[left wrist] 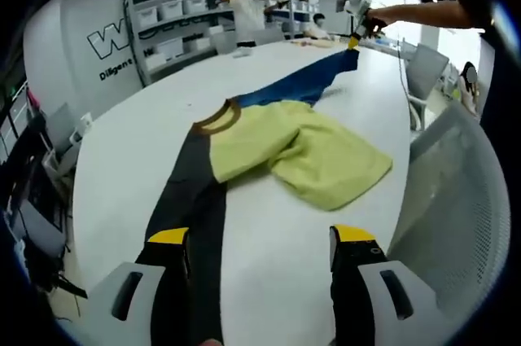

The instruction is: Fold the garment on the visible template until the final outline fits inside the template.

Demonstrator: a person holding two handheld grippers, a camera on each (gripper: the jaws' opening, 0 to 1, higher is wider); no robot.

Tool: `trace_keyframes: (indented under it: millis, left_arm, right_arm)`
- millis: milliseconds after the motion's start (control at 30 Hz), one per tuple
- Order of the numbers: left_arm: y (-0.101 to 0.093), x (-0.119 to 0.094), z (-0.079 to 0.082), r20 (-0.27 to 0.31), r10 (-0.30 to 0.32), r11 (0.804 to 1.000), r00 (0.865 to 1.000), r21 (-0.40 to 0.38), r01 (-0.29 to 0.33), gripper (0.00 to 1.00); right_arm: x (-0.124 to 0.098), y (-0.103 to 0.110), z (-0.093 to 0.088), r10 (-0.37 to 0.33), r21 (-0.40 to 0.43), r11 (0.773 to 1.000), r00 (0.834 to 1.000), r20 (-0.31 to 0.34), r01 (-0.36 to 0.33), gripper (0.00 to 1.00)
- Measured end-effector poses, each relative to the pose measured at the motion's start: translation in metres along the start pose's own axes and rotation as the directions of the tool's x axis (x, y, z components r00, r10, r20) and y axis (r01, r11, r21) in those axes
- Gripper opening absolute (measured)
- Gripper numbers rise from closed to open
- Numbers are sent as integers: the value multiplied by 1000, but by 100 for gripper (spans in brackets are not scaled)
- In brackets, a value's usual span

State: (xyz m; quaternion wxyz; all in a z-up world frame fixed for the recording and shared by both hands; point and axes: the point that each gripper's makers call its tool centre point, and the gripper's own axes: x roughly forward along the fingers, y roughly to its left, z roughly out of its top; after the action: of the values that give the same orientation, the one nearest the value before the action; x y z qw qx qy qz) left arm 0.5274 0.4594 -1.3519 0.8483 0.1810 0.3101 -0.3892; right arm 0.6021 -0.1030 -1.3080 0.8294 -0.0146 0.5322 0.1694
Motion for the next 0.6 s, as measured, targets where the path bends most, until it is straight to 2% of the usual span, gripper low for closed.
trace_keyframes:
  millis: [67, 133, 267, 333, 367, 400, 433, 467, 567, 600]
  left_arm:
    - [-2, 3, 1, -5, -4, 1000, 1000, 0, 4, 65]
    - [-4, 4, 2, -9, -9, 1000, 1000, 2, 9, 65]
    - [-6, 7, 2, -20, -15, 1000, 1000, 2, 15, 65]
    - [-7, 7, 3, -22, -18, 1000, 1000, -1, 17, 65]
    - [-7, 8, 2, -25, -18, 1000, 1000, -1, 18, 65]
    - [-7, 8, 2, -31, -18, 1000, 999, 0, 18, 65]
    - [-6, 9, 2, -33, -17, 1000, 999, -2, 17, 65]
    - [-6, 9, 2, -36, -18, 1000, 999, -7, 18, 65]
    - [-6, 10, 2, -45, -20, 1000, 999, -5, 20, 65]
    - [-6, 11, 2, -47, -22, 1000, 999, -6, 22, 65]
  right_arm:
    - [6, -14, 3, -17, 26, 1000, 1000, 4, 17, 0]
    - [18, -25, 0, -23, 57, 998, 999, -22, 24, 0]
    - [39, -42, -1, -79, 41, 996, 996, -35, 80, 0]
    - [50, -52, 6, -129, 12, 992, 992, 2, 129, 0]
    - [54, -58, 13, -163, -33, 986, 986, 31, 164, 0]
    - [57, -64, 22, -194, -60, 978, 979, 69, 198, 0]
    - [59, -71, 30, -239, -104, 962, 964, 116, 252, 0]
    - [60, -74, 33, -259, -125, 953, 957, 131, 275, 0]
    - [68, -77, 26, -264, -116, 954, 958, 109, 276, 14]
    - [70, -78, 23, -262, -118, 954, 959, 108, 274, 15]
